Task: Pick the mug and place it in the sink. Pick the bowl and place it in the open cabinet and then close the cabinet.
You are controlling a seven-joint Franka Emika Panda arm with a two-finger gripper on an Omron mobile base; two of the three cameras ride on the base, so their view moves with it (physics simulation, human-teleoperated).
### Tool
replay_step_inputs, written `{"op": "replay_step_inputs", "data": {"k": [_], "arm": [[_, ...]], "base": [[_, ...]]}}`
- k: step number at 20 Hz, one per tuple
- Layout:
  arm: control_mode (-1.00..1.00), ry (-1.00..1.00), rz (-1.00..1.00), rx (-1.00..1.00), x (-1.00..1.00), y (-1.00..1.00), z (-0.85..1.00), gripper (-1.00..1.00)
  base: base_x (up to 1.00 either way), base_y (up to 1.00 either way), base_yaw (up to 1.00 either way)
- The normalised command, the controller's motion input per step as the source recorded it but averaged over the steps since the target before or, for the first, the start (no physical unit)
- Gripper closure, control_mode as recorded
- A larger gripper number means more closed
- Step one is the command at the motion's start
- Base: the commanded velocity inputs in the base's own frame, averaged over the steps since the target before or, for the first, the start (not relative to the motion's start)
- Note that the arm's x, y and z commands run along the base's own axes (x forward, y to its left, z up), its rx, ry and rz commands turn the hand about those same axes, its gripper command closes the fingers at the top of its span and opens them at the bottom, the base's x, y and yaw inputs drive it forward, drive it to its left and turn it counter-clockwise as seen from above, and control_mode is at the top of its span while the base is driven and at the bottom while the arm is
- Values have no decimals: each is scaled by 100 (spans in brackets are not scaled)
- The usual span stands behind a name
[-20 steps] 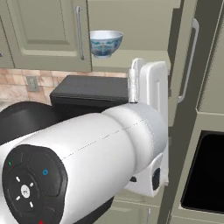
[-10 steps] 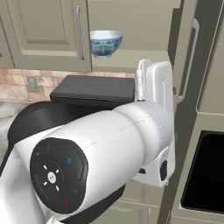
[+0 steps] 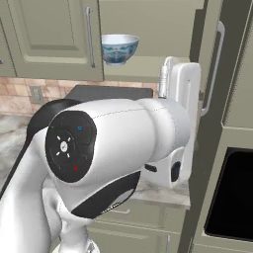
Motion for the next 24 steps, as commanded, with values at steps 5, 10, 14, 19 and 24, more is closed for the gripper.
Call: {"op": "replay_step_inputs", "data": {"k": [5, 10, 14, 19, 24], "arm": [[-100, 0, -3, 0, 34, -16, 0, -100], [-100, 0, -1, 2, 26, -22, -2, -100], [-100, 0, -1, 2, 28, -6, -8, -100], [-100, 0, 0, 1, 46, -2, -4, -100], [-100, -2, -1, 1, 13, -16, 0, -100]], "base": [[0, 0, 0], [0, 0, 0], [0, 0, 0], [0, 0, 0], [0, 0, 0]]}}
